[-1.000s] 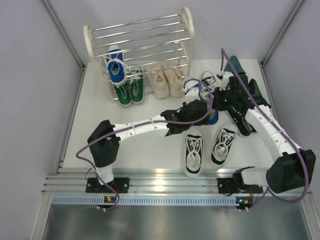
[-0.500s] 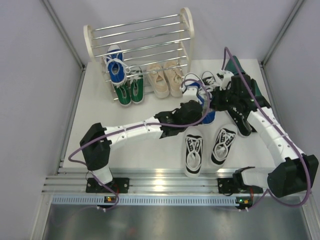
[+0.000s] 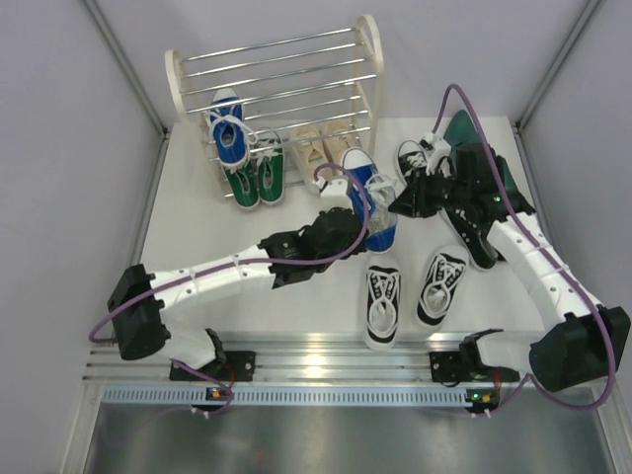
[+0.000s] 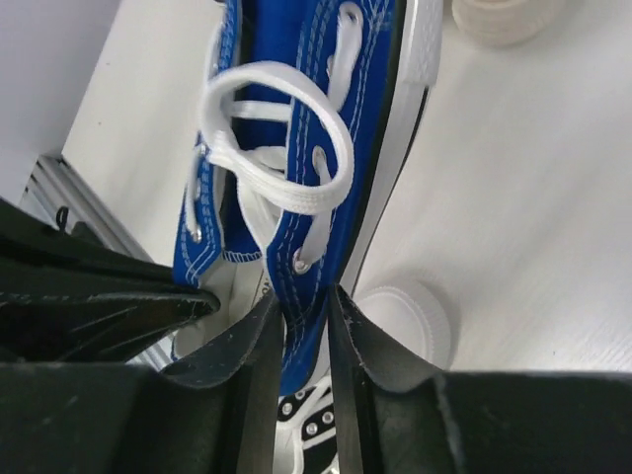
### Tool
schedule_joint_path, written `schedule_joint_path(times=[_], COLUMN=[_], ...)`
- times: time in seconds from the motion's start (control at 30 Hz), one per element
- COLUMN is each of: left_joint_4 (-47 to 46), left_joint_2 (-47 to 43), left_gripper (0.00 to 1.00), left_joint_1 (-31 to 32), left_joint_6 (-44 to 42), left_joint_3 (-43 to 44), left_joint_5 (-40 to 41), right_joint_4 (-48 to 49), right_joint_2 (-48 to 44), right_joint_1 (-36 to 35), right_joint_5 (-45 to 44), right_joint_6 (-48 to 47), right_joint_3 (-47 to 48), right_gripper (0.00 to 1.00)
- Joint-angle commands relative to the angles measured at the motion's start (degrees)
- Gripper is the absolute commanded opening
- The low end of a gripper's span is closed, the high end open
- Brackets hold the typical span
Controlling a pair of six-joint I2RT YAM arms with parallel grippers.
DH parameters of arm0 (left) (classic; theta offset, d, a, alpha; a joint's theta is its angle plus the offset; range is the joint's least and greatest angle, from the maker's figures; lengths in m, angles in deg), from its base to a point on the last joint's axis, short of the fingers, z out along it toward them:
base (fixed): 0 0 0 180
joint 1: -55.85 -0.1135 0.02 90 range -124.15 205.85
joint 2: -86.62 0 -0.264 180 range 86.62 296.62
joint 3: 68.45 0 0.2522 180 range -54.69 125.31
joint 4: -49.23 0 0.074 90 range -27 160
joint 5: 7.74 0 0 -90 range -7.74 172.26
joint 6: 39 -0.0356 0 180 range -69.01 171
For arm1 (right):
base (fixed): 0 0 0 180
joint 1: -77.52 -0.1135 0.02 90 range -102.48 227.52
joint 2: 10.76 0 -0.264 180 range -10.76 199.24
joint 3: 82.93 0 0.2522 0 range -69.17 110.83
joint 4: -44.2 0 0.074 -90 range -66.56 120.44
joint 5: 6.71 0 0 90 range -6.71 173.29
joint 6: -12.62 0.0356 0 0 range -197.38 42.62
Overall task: Place and organize the shoes onto the shoe shelf
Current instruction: Pick up the shoe at the center of the board, then place the shoe at the shoe shelf.
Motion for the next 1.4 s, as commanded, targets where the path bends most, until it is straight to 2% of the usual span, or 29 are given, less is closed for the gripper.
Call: schedule_joint_path(times=[0.0,0.1,0.2,0.3,0.43,0.5,0.57,0.67,0.8,0.87,1.03,1.37], left_joint_4=[3.49,5.33,6.57,7.10,7.63,7.36,6.75,6.66,6.66,6.31,-1.24,-13.90], left_joint_2=[-5.11,-7.32,-10.04,-13.46,-17.95,-19.98,-20.68,-20.25,-20.24,-21.03,-23.67,-25.17], left_gripper=[0.00,0.00,0.00,0.00,0.00,0.00,0.00,0.00,0.00,0.00,0.00,0.00], left_joint_1=[-0.62,-1.15,-2.11,-4.65,-10.28,-15.46,-20.47,-24.60,-26.20,-26.46,-27.17,-29.10], left_joint_6=[-2.61,-3.40,-4.27,-5.41,-8.05,-9.19,-10.51,-11.66,-10.87,-9.30,-4.64,-0.41], left_joint_3=[-2.71,-3.42,-4.38,-5.87,-7.37,-8.07,-8.07,-7.02,-7.10,-7.89,-10.62,-9.66], left_joint_5=[0.81,0.72,1.34,-0.24,-4.53,-9.26,-12.01,-17.98,-22.47,-23.01,-23.36,-17.56], right_joint_4=[9.57,11.67,13.01,9.59,-0.14,-3.33,-4.65,-5.10,-6.24,-7.12,-7.65,-8.53], right_joint_2=[-0.54,-0.71,-0.54,0.34,-0.36,-0.80,-1.94,-3.17,-4.31,-4.84,-5.46,-6.07], right_joint_1=[0.26,0.35,0.26,0.26,0.87,1.57,2.02,2.80,3.77,4.30,5.36,6.85], right_joint_5=[6.30,8.50,9.47,9.91,18.24,20.37,19.94,20.20,21.25,21.17,21.43,21.43], right_joint_6=[1.48,1.91,2.35,0.34,-14.38,-19.51,-19.97,-20.58,-22.25,-23.30,-23.84,-24.89], right_joint_3=[1.87,1.78,1.60,4.67,8.28,8.81,8.11,5.92,3.11,2.75,1.34,0.29], right_gripper=[0.25,0.37,0.42,0.44,0.51,0.51,0.51,0.51,0.51,0.51,0.51,0.50])
